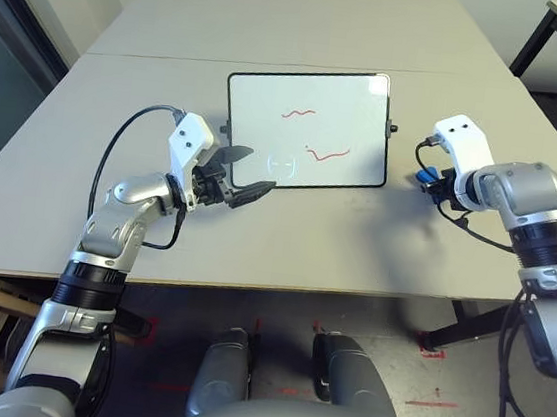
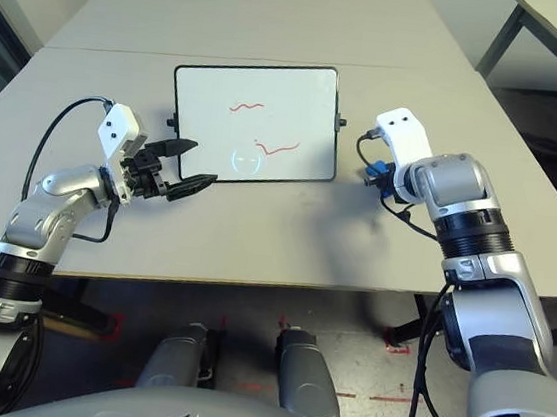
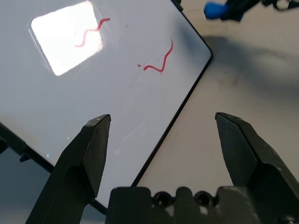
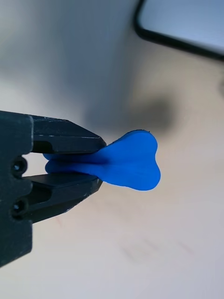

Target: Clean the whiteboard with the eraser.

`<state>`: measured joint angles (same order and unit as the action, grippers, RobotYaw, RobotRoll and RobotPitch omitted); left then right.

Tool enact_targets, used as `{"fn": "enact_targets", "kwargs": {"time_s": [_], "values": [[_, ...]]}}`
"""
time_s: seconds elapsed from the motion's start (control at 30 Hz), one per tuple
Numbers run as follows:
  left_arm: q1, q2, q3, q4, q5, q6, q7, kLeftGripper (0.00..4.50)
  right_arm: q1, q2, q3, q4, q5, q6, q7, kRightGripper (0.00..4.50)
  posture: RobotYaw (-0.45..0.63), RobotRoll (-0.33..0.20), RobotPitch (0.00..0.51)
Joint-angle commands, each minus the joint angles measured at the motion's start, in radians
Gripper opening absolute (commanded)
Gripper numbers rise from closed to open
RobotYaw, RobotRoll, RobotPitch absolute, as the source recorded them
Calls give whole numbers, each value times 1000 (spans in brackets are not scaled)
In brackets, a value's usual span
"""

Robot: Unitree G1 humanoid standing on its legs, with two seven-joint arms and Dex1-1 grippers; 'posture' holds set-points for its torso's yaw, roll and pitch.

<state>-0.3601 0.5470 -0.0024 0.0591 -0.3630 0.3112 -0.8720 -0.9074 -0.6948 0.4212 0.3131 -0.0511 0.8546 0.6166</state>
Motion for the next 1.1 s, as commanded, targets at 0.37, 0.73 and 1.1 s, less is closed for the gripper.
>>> {"fn": "enact_targets", "kwargs": {"time_s": [0.37, 0.73, 1.1], "values": [[-43, 75, 32, 51, 23, -20, -41, 4500, -178, 40, 257, -58, -366, -393, 290, 381, -114, 0, 99], [-17, 80, 34, 24, 24, -16, -30, 4500, -118, 102, 252, -79, -483, -417, 383, 381, -96, 0, 110], [-28, 85, 37, 33, 29, -19, -30, 4500, -88, 155, 234, 12, -556, -450, 339, 381, -93, 0, 113]]}}
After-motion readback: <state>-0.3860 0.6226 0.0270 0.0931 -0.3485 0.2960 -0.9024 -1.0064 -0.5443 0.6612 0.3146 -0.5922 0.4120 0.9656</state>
